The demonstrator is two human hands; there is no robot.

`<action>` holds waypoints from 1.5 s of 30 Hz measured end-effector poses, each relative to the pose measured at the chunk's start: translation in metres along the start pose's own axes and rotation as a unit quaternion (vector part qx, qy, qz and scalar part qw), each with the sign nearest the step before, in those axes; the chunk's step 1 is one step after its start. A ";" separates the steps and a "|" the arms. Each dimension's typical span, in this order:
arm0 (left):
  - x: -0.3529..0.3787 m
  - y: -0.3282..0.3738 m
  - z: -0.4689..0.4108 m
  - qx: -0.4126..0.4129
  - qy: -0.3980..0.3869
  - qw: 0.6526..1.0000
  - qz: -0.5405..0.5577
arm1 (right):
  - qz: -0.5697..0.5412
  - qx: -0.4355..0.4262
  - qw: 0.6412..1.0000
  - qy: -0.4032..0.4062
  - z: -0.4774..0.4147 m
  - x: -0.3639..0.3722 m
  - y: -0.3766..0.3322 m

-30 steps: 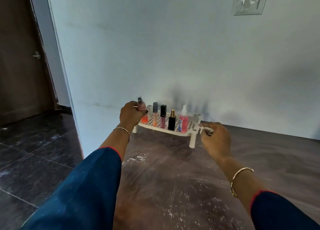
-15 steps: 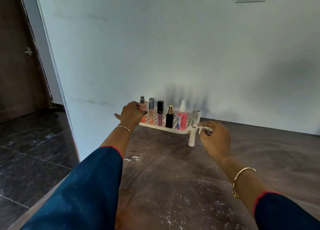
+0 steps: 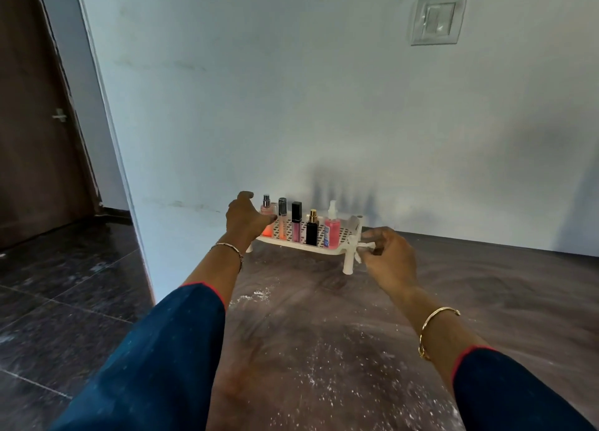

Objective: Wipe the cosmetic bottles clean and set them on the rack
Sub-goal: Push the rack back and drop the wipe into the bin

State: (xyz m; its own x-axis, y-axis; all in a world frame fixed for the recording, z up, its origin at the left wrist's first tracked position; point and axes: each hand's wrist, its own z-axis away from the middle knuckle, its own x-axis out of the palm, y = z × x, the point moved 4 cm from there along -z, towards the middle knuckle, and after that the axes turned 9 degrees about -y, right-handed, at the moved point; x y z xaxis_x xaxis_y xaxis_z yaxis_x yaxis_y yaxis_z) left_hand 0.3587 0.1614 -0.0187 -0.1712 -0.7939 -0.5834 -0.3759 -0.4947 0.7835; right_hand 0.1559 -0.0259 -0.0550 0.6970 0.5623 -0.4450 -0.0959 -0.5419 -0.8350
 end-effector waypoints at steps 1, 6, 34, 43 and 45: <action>-0.001 0.006 0.011 0.003 -0.003 1.000 0.020 | -0.011 0.002 1.000 0.003 0.006 -0.005 -0.006; 0.008 0.054 0.080 0.052 -0.067 0.990 0.112 | -0.054 0.021 0.998 -0.003 0.043 -0.042 -0.038; 0.306 0.286 0.549 0.094 -0.562 0.768 0.292 | -0.341 0.135 0.891 0.267 0.433 -0.420 0.136; 0.418 0.257 0.671 0.024 -0.680 0.707 0.193 | -0.311 0.274 0.828 0.378 0.555 -0.461 0.241; 0.435 0.239 0.680 -0.008 -0.692 0.701 0.172 | -0.298 0.321 0.805 0.399 0.572 -0.457 0.266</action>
State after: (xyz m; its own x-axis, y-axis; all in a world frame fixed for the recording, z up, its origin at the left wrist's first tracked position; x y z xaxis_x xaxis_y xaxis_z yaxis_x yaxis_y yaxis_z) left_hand -0.4253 -0.0624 -0.2305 -0.9733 0.2294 0.0005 -0.0869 -0.3708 0.9246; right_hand -0.5949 -0.0695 -0.2590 0.9652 -0.1173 0.2337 0.2567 0.2547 -0.9323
